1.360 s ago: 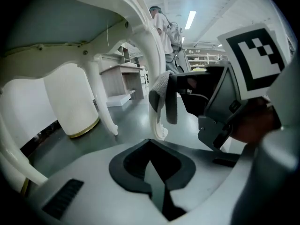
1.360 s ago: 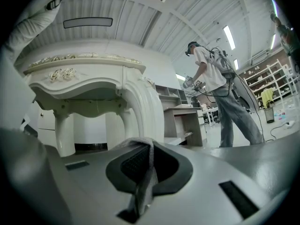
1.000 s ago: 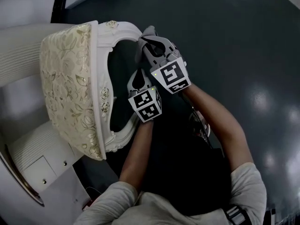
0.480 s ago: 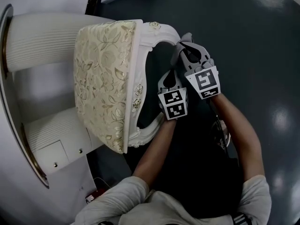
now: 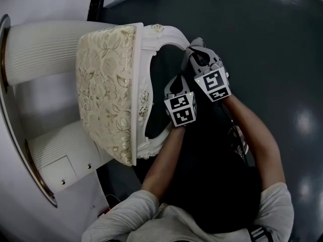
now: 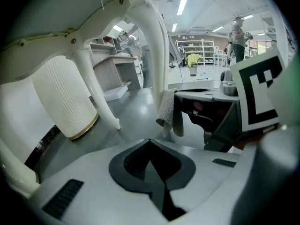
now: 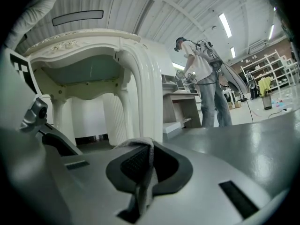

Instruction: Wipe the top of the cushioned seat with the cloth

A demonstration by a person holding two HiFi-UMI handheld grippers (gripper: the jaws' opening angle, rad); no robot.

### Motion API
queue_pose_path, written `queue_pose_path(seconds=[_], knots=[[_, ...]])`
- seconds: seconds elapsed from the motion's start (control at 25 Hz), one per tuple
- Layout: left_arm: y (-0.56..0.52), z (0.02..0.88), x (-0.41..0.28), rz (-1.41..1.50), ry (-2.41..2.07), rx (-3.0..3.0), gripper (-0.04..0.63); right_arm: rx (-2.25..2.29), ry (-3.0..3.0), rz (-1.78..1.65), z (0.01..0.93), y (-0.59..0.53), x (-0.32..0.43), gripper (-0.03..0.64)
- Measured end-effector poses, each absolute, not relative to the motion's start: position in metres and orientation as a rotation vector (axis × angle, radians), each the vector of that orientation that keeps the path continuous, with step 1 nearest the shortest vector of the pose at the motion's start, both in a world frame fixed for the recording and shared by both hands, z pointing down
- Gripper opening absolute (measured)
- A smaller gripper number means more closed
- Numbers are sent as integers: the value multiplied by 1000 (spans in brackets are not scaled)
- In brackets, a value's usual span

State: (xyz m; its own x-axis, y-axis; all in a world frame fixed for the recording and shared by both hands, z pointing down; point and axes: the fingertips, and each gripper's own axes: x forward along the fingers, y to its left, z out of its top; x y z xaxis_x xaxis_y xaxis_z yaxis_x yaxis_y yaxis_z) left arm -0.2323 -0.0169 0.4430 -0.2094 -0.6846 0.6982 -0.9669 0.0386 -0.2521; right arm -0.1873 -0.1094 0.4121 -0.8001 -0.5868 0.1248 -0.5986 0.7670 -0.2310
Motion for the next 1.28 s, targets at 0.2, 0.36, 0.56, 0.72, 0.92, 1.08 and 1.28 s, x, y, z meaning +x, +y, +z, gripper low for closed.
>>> queue_pose_path(seconds=[0.2,0.36,0.56,0.72,0.92,1.08,1.28], knots=[[-17,443,-229,947,-1951,1645,14,949,-2843,476,437,-106,-192,14],[-16,448,-220,950,-1946,1650,14,946,-2815,529,448,-105,-191,14],[-11,457,-218,945,-1931,1635,13,939,-2750,550,466,-106,-194,14],[-13,459,-217,936,-1930,1630,14,919,-2691,545,478,-107,-194,14],[-14,461,-211,936,-1923,1639,14,902,-2632,550,489,-110,-191,14],[-14,462,-210,936,-1917,1637,14,920,-2618,599,492,-111,-188,14],[-15,461,-210,935,-1922,1638,14,947,-2593,588,493,-111,-184,14]])
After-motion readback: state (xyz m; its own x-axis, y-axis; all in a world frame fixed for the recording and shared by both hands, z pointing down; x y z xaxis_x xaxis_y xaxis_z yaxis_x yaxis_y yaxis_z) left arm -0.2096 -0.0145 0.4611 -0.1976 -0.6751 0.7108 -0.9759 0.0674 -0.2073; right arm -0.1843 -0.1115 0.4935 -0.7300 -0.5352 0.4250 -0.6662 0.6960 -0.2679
